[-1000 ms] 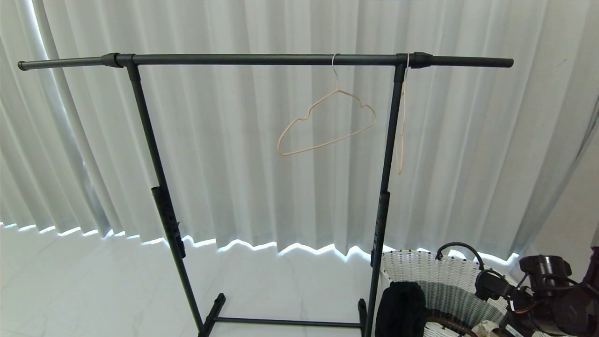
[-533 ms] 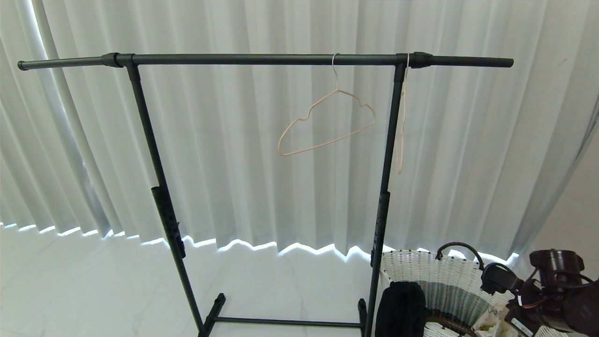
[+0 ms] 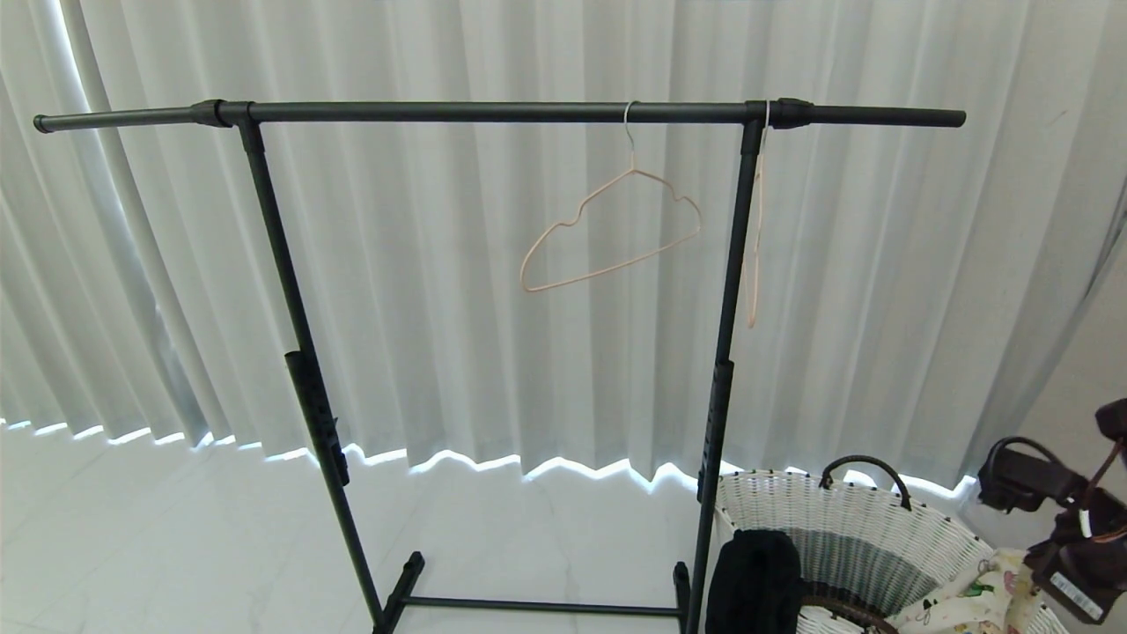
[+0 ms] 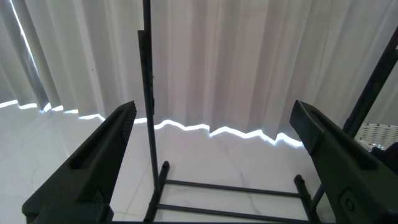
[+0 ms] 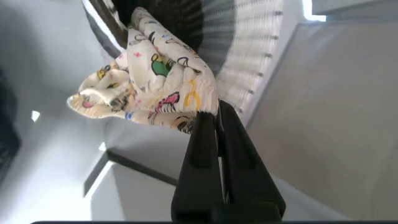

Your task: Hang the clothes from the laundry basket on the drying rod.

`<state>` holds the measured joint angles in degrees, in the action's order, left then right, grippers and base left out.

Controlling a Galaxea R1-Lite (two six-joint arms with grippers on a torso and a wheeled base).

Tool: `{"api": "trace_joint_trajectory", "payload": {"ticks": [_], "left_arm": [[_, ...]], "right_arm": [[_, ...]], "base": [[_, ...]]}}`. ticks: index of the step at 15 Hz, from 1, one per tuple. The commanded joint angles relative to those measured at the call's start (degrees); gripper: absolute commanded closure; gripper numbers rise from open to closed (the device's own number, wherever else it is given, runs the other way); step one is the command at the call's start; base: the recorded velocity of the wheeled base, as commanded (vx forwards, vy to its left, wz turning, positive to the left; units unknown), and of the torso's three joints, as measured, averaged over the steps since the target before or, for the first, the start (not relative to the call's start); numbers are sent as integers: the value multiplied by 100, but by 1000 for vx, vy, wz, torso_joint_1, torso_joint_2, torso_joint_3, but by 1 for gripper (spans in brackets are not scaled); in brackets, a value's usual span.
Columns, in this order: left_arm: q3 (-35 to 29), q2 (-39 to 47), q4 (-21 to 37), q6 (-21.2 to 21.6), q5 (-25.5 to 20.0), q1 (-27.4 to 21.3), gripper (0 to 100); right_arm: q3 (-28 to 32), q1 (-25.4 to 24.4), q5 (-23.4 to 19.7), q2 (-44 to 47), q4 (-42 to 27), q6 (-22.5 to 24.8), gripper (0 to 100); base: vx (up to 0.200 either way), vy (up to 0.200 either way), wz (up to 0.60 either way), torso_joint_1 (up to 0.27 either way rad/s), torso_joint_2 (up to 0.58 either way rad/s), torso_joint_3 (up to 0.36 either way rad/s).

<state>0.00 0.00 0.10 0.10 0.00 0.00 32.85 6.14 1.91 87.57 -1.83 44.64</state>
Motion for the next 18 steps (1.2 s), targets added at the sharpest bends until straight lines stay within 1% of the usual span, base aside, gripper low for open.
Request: {"api": "trace_joint_trajectory", "payload": {"ticks": [1, 4, 6, 9, 12, 14, 16, 18], "left_arm": [[0, 0, -1, -1, 0, 0, 0], [0, 0, -1, -1, 0, 0, 0], [0, 0, -1, -1, 0, 0, 0], [0, 0, -1, -1, 0, 0, 0], [0, 0, -1, -1, 0, 0, 0], [0, 0, -1, -1, 0, 0, 0], [0, 0, -1, -1, 0, 0, 0], [0, 0, -1, -1, 0, 0, 0]], "right_arm": [[670, 1, 11, -1514, -714, -114, 100], [635, 1, 11, -2033, -740, -105, 100], [652, 1, 28, -2209, -740, -96, 100], [635, -8, 46, -2393, -740, -96, 100], [503, -8, 187, -2551, -731, -105, 100], [353, -8, 195, -2683, -714, -105, 100], [221, 1, 292, -2912, -670, -122, 100], [186, 1, 283, -3132, -670, -237, 100]], "base": [[0, 0, 0, 0, 0, 0], [0, 0, 0, 0, 0, 0], [0, 0, 0, 0, 0, 0], [0, 0, 0, -97, 274, 188], [0, 0, 0, -126, 419, 289], [0, 0, 0, 11, 84, 13], [0, 0, 0, -45, 94, 77], [0, 0, 0, -51, 93, 71]]}}
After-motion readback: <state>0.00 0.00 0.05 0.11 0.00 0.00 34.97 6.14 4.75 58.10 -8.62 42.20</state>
